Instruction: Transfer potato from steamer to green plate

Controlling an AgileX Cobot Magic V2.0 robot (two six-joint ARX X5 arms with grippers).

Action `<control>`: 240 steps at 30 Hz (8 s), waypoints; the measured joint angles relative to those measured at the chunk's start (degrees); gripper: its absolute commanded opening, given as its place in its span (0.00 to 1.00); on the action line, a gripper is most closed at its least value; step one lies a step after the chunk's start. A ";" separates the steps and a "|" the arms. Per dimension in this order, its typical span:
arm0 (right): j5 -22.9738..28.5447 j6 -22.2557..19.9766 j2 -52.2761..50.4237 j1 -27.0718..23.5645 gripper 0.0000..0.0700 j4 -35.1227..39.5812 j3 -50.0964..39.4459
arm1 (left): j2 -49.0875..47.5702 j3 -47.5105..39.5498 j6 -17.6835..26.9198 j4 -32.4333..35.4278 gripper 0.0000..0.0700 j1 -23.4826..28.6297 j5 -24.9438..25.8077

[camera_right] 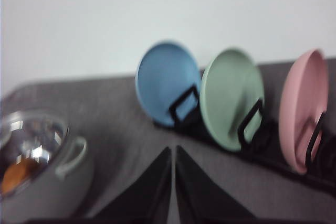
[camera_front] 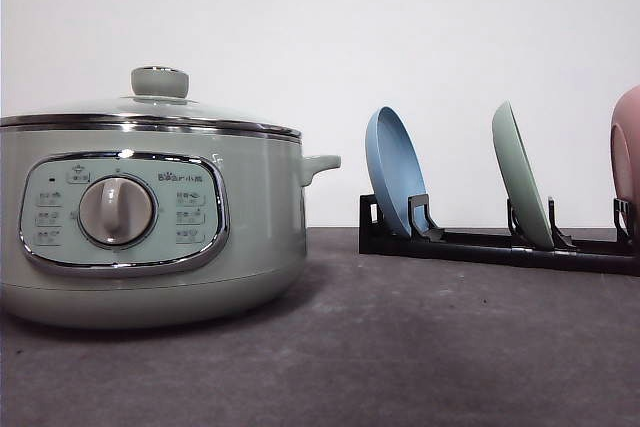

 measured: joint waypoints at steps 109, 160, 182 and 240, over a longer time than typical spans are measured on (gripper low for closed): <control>1.51 -1.70 76.39 2.89 0.32 1.18 45.36 | 12.67 15.86 15.30 -20.96 0.79 -10.07 5.31; -3.92 -4.37 57.81 12.20 0.01 -11.27 49.93 | 12.67 15.86 15.30 -20.80 0.79 -10.07 5.31; 21.72 -15.20 54.28 42.61 0.01 -36.17 34.92 | 12.67 15.88 15.30 -20.79 0.79 -10.07 5.31; 31.02 -7.82 59.80 59.93 0.61 -21.95 18.85 | 12.67 15.88 15.30 -20.78 0.79 -10.07 5.31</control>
